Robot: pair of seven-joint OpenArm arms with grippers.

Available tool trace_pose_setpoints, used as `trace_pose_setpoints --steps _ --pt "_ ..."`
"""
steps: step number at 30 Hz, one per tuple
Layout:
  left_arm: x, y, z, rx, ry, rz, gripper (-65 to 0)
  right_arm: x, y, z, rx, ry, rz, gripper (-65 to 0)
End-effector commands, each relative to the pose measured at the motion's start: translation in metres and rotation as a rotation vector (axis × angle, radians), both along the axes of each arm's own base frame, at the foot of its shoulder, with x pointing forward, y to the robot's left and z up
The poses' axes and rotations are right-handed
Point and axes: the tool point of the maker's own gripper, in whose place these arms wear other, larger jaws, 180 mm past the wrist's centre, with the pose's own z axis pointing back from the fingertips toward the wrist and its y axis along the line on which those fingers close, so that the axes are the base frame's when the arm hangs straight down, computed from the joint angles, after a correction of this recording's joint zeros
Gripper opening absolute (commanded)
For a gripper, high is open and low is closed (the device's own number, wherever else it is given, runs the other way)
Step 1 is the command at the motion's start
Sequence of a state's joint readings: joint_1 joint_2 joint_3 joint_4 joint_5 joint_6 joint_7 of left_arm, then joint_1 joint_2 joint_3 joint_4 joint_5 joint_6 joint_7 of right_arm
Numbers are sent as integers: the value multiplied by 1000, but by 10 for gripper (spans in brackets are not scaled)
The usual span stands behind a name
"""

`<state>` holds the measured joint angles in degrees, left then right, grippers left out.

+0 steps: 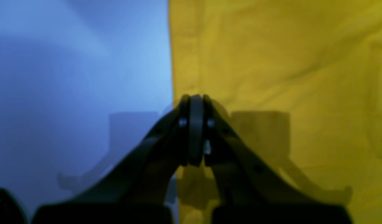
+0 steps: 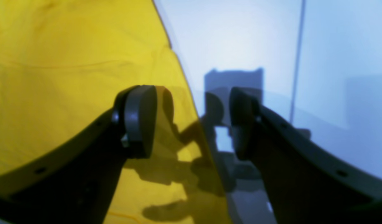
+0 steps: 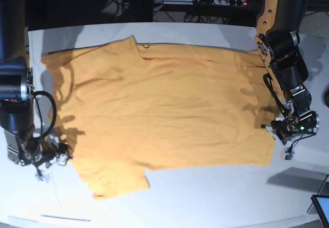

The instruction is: Fold the T-shirt properly

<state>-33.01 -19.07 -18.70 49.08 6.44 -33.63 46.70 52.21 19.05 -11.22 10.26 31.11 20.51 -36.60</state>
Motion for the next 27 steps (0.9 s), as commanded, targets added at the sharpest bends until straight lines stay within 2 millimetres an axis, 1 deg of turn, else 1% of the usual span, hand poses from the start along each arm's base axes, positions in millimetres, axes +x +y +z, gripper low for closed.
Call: trace_pose_setpoints --steps 1,5,7,8,10,11,12,14,15,21,24,27 --pt "13 10 25 21 -65 8 -650 10 -3 14 4 -25 -2 -292" --pt "13 12 25 25 -64 7 -650 10 -2 15 5 -24 4 -292" --pt "12 13 24 21 -62 12 -650 14 -3 20 6 -31 1 -292" --pt "13 13 25 25 -64 9 -650 12 -2 19 11 -22 4 -292" --pt "13 12 25 26 -62 7 -650 10 7 19 30 -8 47 -292" --pt "13 12 25 26 -62 7 -650 9 16 19 43 -7 77 -292" --pt "13 11 24 24 -61 6 -650 8 22 18 50 -4 94 -292" --pt "13 10 24 23 -63 5 -650 9 25 18 54 -5 100 -292" --pt "13 11 24 24 -61 6 -650 9 30 18 59 -4 108 -292" --pt "13 13 26 28 -64 8 -650 9 38 18 68 -8 134 -293" --pt "13 13 26 28 -64 8 -650 6 48 19 85 -7 199 -293" --pt "13 12 25 27 -64 7 -650 6 49 20 85 -8 207 -295"
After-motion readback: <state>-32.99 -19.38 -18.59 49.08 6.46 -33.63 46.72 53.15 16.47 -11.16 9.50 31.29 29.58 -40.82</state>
